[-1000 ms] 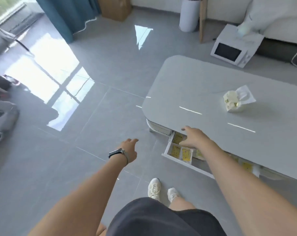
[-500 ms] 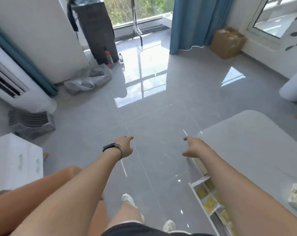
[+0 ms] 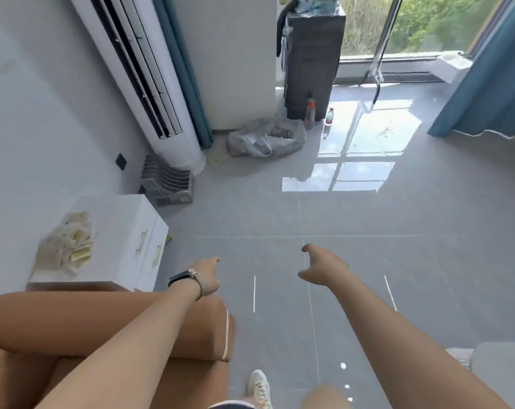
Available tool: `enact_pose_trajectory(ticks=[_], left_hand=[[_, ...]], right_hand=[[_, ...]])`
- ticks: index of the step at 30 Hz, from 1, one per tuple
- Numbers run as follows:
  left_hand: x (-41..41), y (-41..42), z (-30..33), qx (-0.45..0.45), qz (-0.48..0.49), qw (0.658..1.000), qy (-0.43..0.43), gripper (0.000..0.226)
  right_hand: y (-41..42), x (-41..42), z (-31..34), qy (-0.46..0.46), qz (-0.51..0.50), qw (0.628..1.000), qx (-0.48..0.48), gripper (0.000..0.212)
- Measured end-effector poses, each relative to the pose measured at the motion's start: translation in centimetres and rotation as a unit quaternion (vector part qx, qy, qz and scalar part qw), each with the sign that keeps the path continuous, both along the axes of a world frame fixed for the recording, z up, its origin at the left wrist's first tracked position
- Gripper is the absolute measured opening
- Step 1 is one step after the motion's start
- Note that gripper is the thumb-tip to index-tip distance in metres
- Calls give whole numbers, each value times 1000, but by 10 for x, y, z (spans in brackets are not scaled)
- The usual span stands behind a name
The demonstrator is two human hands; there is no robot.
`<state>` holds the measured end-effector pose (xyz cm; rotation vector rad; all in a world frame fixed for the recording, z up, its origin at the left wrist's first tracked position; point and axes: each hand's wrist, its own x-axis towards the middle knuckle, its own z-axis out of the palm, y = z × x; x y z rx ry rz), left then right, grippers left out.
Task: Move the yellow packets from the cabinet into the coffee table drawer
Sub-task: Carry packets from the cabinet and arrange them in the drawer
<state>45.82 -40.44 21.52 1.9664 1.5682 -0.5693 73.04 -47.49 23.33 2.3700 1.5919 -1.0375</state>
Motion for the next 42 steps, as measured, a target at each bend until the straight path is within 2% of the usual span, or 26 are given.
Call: enact_pose_trajectory(ticks=[8, 17, 21, 24, 31, 34, 42], left_hand=[[-62, 85, -17, -6, 94, 995, -13, 72], [-80, 226, -54, -35, 226, 973, -41, 65], [-91, 256, -62, -48, 322, 943, -68, 66], [-118, 259, -74, -57, 372, 923, -81, 68], [-238, 257, -99, -54, 541, 835, -85, 69], [-278, 260, -104, -50, 599, 793, -96, 67], [-351, 319, -122, -48, 660, 741, -111, 60]], right_hand=[[130, -38, -11, -52, 102, 993, -23, 83], [332, -54, -40, -73, 229, 970, -41, 77], [408, -96, -53, -83, 314, 944, -61, 76], [460, -153, -56, -84, 402, 910, -57, 73], [539, -324, -74, -64, 543, 836, -44, 73], [561, -387, -81, -45, 558, 827, -48, 70], [631, -500, -109, -17, 588, 806, -71, 66]])
